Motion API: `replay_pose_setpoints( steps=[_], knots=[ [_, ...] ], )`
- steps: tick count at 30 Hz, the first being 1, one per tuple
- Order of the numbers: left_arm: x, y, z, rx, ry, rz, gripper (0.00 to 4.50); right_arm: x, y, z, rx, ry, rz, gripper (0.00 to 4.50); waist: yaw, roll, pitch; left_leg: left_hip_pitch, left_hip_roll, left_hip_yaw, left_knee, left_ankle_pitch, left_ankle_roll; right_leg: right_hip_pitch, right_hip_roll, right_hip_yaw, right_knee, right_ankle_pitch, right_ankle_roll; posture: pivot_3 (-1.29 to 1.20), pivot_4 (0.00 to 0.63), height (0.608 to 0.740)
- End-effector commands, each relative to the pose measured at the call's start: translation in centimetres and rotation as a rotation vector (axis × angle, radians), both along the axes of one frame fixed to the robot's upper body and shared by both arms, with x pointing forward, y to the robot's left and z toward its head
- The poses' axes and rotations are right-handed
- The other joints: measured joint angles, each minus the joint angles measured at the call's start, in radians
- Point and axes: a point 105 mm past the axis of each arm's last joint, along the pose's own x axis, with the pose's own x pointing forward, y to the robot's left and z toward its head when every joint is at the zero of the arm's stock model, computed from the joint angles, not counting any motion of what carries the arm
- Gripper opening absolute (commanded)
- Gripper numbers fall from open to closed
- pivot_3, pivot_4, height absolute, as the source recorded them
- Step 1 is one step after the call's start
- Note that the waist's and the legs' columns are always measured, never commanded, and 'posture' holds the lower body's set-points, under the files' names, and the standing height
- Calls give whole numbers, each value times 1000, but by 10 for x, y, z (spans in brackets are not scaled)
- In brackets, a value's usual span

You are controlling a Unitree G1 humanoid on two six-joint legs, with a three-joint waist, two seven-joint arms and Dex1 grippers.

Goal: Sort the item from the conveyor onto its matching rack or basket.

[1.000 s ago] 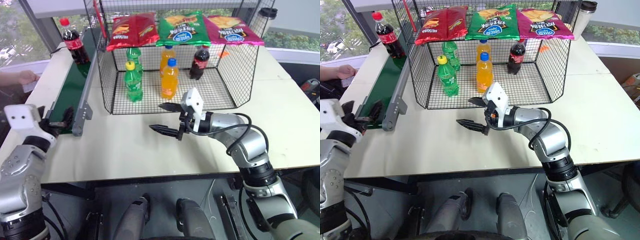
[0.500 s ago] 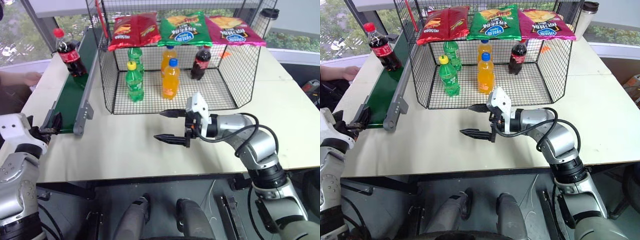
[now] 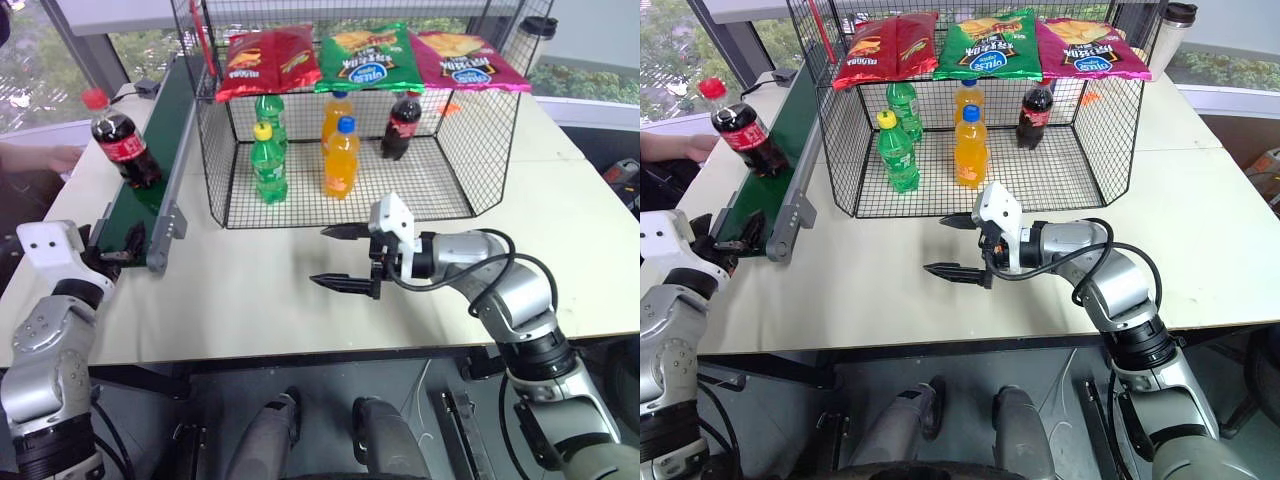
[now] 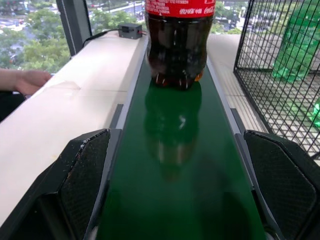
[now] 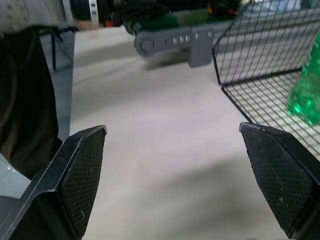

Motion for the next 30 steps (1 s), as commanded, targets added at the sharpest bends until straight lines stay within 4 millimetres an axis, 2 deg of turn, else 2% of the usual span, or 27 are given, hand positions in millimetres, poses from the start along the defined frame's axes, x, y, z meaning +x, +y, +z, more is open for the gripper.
replay_pose_setpoints(
  steps=[1, 18, 21, 22, 23, 28, 30],
  knots=[
    [2, 1, 13, 36, -49, 9, 4500, -4, 0, 6, -3, -49, 18, 4412, 0, 0, 0, 0, 0, 0, 0, 0, 0, 0, 0, 0, 0, 0, 0, 0, 150, 738],
    [8, -3, 13, 39, -57, 10, 4500, -3, -2, 5, -1, -51, 5, 4412, 1, 0, 0, 0, 0, 0, 0, 0, 0, 0, 0, 0, 0, 0, 0, 0, 150, 738],
    [7, -2, 22, 8, -120, -6, 3725, -2, -2, 5, -1, -55, 0, 4500, 1, 0, 0, 0, 0, 0, 0, 0, 0, 0, 0, 0, 0, 0, 0, 0, 150, 738],
    [7, -3, 27, -13, -146, -16, 3225, -1, -2, 5, -2, -57, -3, 4500, 1, 0, 0, 0, 0, 0, 0, 0, 0, 0, 0, 0, 0, 0, 0, 0, 150, 738],
    [7, -4, 32, -29, -161, -31, 3060, -1, -3, 6, -2, -61, -6, 4500, 2, 0, 0, 0, 0, 0, 0, 0, 0, 0, 0, 0, 0, 0, 0, 0, 150, 738],
    [8, -12, 54, -69, -213, -92, 3060, -1, -2, 8, 4, -64, -8, 4500, 1, -2, 0, 0, 0, 0, 0, 0, 0, 0, 0, -1, 0, 0, 0, 0, 150, 738],
    [12, -25, 69, -47, -234, -166, 3060, -1, -2, 11, 13, -68, -8, 4500, 1, -2, 0, 0, 0, 0, 0, 0, 0, 0, 0, -1, 0, 0, 0, 0, 150, 738]
  ],
)
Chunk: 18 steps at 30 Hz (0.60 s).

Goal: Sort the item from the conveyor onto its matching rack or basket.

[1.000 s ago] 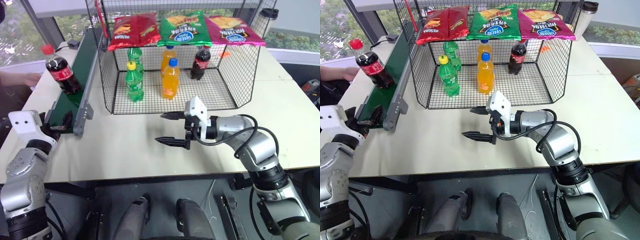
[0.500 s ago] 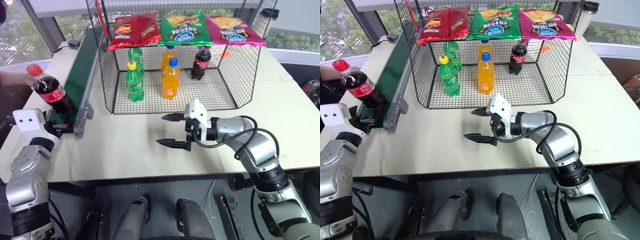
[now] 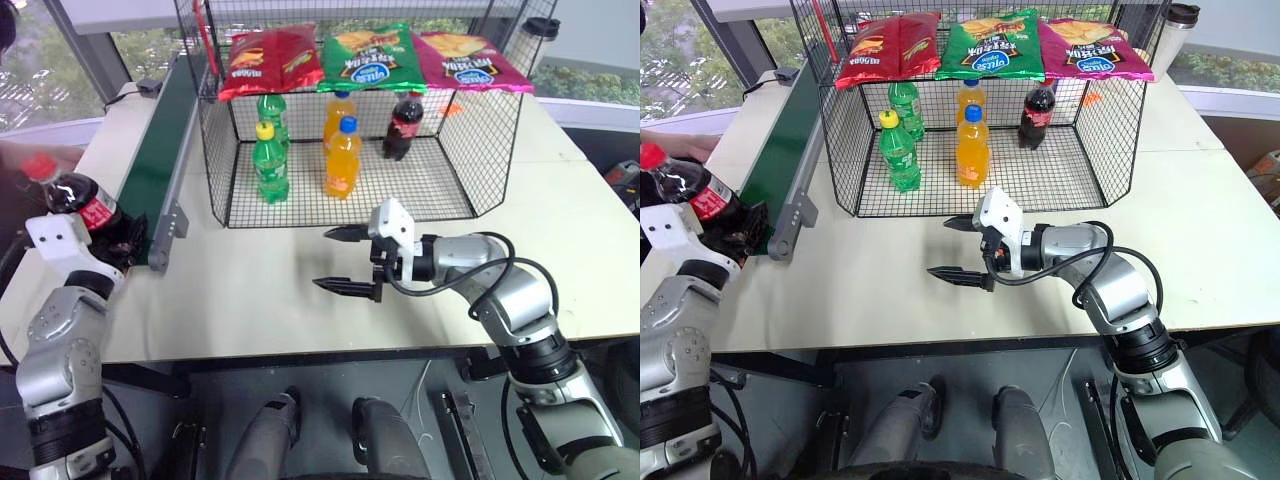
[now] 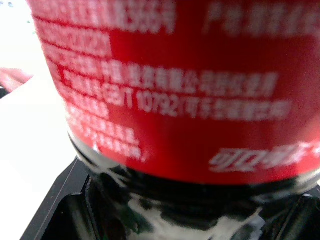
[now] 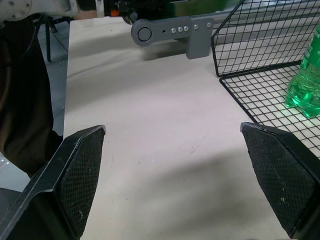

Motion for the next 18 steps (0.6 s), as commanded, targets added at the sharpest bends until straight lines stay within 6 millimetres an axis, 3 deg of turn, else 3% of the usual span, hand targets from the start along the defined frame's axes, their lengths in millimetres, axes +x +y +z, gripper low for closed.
replay_pose_setpoints(
  steps=[1, 5, 7, 9, 12, 18],
  knots=[
    [-1, -20, 55, 80, -154, -118, 3060, -2, 2, 17, 36, -54, 10, 4500, 1, 0, 0, 0, 0, 0, 0, 0, 0, 0, 0, 0, 0, 0, 0, 0, 150, 738],
    [4, -56, 53, 210, -104, -309, 3060, -1, 2, 26, 70, -58, 8, 4500, 1, -1, 0, 0, 0, 0, 0, 0, 0, 0, 0, 0, 0, 0, 0, 0, 150, 738],
    [5, -83, 43, 258, -67, -458, 3060, 0, 4, 38, 132, -46, -3, 4500, 0, -1, 0, 0, -1, 1, 0, 0, 0, 0, 0, 0, 0, 0, 0, 0, 150, 738],
    [5, -97, 37, 277, -48, -540, 3060, 1, 4, 46, 165, -38, -10, 4500, -1, 0, 0, 0, -1, 1, 0, 0, 0, 0, 0, 0, 1, 0, 0, 0, 150, 738],
    [9, -142, 18, 376, -4, -758, 3060, 4, 5, 60, 204, -53, -24, 4500, 0, 0, 0, 0, 0, 0, 0, 0, 0, 0, 0, 0, 1, 0, 0, 0, 150, 738],
    [13, -199, -4, 472, -15, -998, 3060, 5, 3, 70, 221, -64, -50, 4500, 0, 0, 1, -1, 0, 1, 0, 0, 0, 0, 0, 0, -1, 0, -1, 0, 150, 738]
  ],
)
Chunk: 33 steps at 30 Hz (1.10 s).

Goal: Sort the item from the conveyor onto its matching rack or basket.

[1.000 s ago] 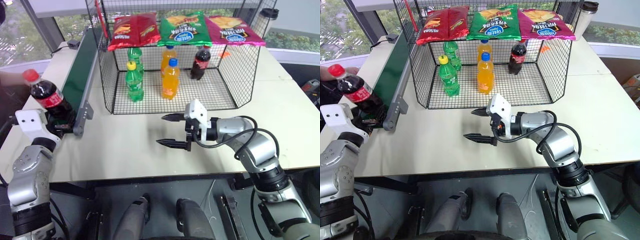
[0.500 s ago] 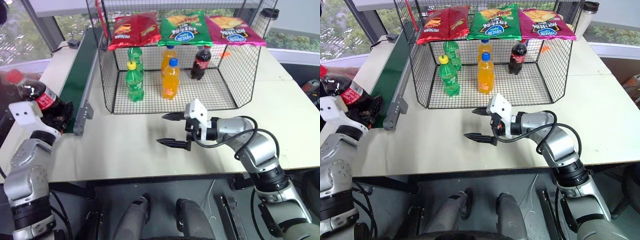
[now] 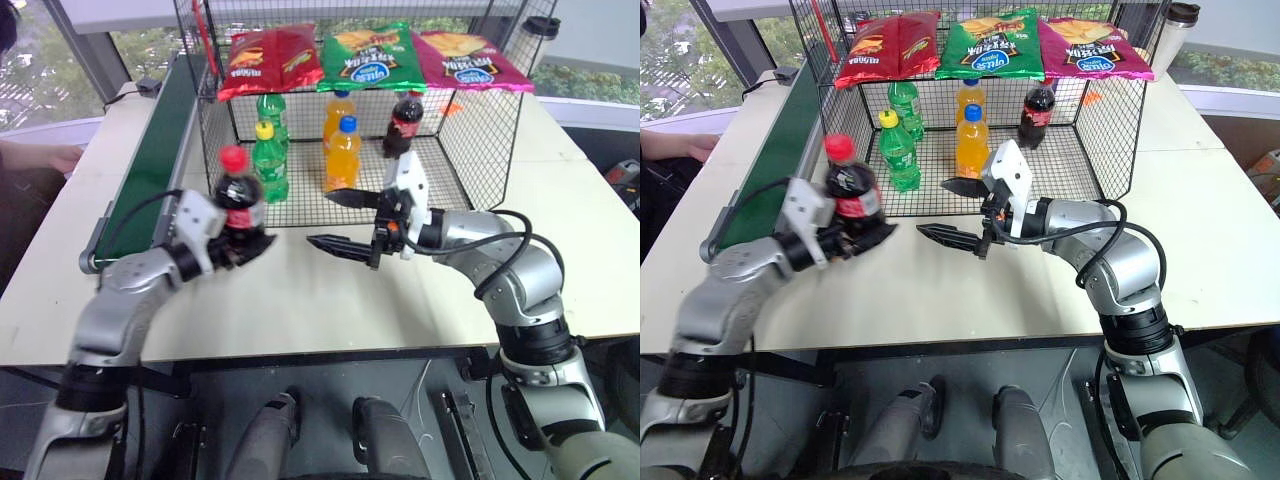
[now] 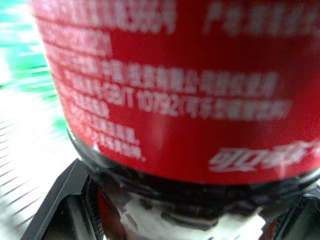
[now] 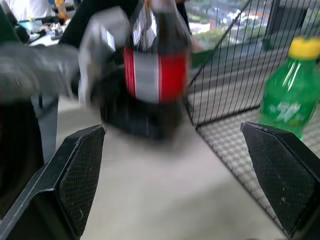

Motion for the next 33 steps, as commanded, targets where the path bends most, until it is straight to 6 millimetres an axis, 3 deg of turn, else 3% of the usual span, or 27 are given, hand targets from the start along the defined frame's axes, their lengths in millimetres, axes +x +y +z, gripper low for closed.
replay_pose_setpoints(
  steps=[1, 9, 16, 20, 24, 25, 31, 33],
  knots=[
    [-2, -26, 9, 28, -92, -125, 3060, -5, -2, 18, 27, -59, 0, 4500, -3, 0, 0, 0, 0, 0, 0, 0, 0, 0, 0, 0, 0, 0, 0, 0, 150, 738],
    [-6, -71, -1, 36, -120, -282, 3060, -3, -5, 21, 20, -71, -46, 4500, -1, 0, 0, 0, 0, 0, 0, 0, 1, -1, 0, 0, 1, 0, 0, 0, 150, 738],
    [-7, -84, 1, 8, -132, -311, 3060, 1, -7, 19, 25, -55, -80, 4500, -2, 0, 0, 0, 0, 0, 1, 0, 1, 0, 0, 0, 2, 0, 1, 0, 150, 738],
    [-7, -86, 1, 5, -131, -314, 3060, -1, -6, 21, 46, -45, -65, 3267, -2, 0, 0, 0, 0, 0, 1, 1, 3, -1, 0, 0, 3, 1, 2, 0, 150, 738],
    [-7, -86, 0, 4, -130, -312, 3060, -4, -5, 22, 49, -38, -41, 1320, -1, 0, 0, 0, 0, 0, 2, 1, 3, 0, 0, 0, 3, 1, 3, 0, 150, 738],
    [-7, -86, 0, 3, -130, -311, 3060, -5, -5, 22, 46, -36, -37, 1139, -1, 0, 0, 1, 0, 0, 2, 1, 2, 0, 0, 0, 3, 1, 3, 0, 150, 738],
    [1, -84, 2, 3, -132, -251, 3060, -2, -5, 23, 45, -38, -61, 1140, -1, 0, 0, 1, 0, 0, 2, 1, 3, 0, 0, 0, 4, 1, 3, 0, 150, 738],
    [4, -83, 4, -8, -131, -240, 4095, -1, -6, 23, 45, -38, -67, 1140, -1, 0, 0, 1, 0, 0, 2, 1, 3, 0, 0, 0, 4, 2, 3, 0, 150, 738]
  ],
)
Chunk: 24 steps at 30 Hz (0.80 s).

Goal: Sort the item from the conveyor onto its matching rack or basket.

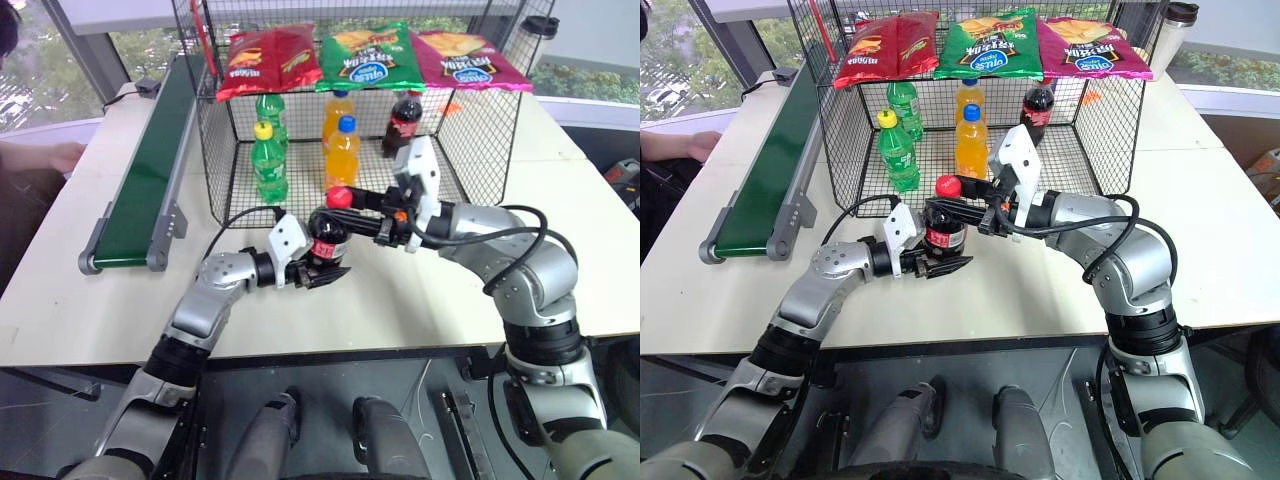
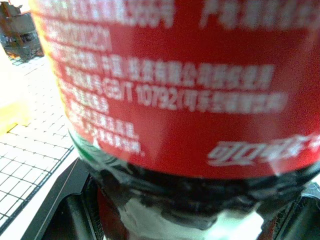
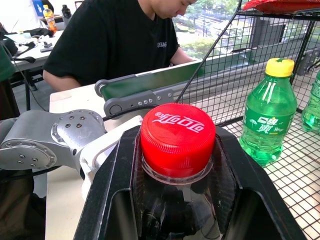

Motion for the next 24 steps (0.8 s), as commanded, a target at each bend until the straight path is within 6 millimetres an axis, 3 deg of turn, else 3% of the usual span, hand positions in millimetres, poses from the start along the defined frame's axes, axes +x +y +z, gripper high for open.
replay_pose_setpoints(
  steps=[1, 8, 17, 21, 24],
  knots=[
    [5, -2, 31, -65, -96, 18, 4422, -1, -1, 12, 13, -45, -11, 1140, 1, 0, 0, 0, 0, 0, 0, 0, 0, 0, 0, 0, 0, 0, 0, 0, 150, 738],
    [-3, 3, 19, -21, -21, 1, 4422, 6, -4, 16, 26, -57, -65, 1140, -2, 0, 0, 0, 0, 0, 1, 0, 0, 0, 0, 0, 2, 0, 0, 0, 150, 738],
    [-22, 43, -14, 69, 93, 91, 4422, 69, -49, 38, 117, -106, -491, 1140, 4, 1, 0, 1, -1, 0, 1, -1, -2, -1, 1, 0, 4, -1, -2, 0, 150, 738],
    [-19, 55, -10, -9, 68, 229, 4422, 100, -80, 49, 159, -138, -707, 1140, 2, 1, 0, 1, -1, 1, 1, -1, -2, -1, 0, 1, 4, -1, -2, 0, 150, 738],
    [-17, 55, -5, -59, 40, 295, 4422, 109, -89, 50, 172, -143, -765, 1140, 0, 1, 0, 1, -1, 1, 0, 0, 0, -1, 1, 1, 4, -1, -2, 0, 150, 738]
  ],
)
